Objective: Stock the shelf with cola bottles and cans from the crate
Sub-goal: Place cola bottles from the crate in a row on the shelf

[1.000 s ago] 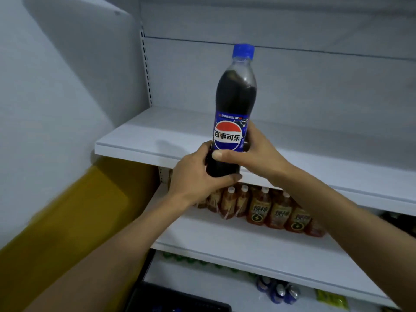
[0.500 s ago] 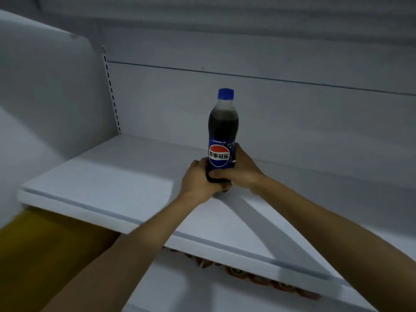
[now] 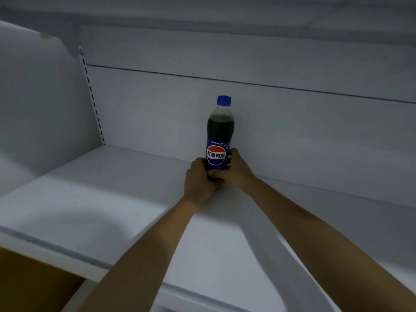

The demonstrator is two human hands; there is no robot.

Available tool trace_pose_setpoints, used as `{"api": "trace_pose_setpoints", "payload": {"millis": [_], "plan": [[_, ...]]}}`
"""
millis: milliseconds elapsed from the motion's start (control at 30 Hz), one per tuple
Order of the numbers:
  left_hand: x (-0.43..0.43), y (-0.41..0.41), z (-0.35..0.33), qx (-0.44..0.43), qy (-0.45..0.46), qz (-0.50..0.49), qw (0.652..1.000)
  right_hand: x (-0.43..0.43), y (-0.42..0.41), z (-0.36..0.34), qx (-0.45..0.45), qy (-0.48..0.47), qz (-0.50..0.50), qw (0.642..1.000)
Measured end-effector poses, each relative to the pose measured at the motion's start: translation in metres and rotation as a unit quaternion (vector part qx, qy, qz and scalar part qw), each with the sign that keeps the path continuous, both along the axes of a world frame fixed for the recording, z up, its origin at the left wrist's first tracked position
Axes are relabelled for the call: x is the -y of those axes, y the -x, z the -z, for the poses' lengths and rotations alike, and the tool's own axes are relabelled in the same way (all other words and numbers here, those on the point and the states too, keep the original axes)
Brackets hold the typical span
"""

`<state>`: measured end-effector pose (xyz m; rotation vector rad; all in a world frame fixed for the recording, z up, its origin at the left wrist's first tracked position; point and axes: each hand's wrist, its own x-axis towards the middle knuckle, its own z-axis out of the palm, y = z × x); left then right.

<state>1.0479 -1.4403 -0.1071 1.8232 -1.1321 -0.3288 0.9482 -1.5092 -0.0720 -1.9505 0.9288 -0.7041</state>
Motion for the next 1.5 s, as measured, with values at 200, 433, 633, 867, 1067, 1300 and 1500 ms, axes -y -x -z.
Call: {"api": "trace_pose_setpoints", "payload": {"millis": [200,433,633,867,1067,1300,1500], "plan": [[0.018,-0.002,0.002,-0.011,0.004,-0.014,1.0,0.011,-0.008,0.0,-0.016,-0.002,0.024,1.0],[0.031,-0.001,0.002,-0.012,0.014,-0.022,1.0,0.019,-0.016,0.003,-0.016,0.012,0.059,0.998],[0.035,0.001,-0.001,0.008,-0.028,-0.02,0.999,0.026,-0.017,0.0,-0.046,0.024,0.086,0.995],[-0.033,-0.013,-0.02,0.023,-0.02,-0.009,0.999,-0.029,0.0,-0.008,0.114,-0.062,0.174,0.976],[-0.139,-0.034,-0.052,0.03,0.128,-0.068,0.989,-0.132,-0.038,-0.047,0.284,-0.07,0.082,0.953],[-0.31,-0.073,-0.036,0.014,0.188,-0.261,0.947,-0.295,-0.11,-0.037,0.152,-0.097,-0.209,0.961],[-0.453,-0.078,0.066,-0.093,0.089,-0.343,0.93,-0.406,-0.132,0.032,0.05,-0.202,-0.281,0.937]]}}
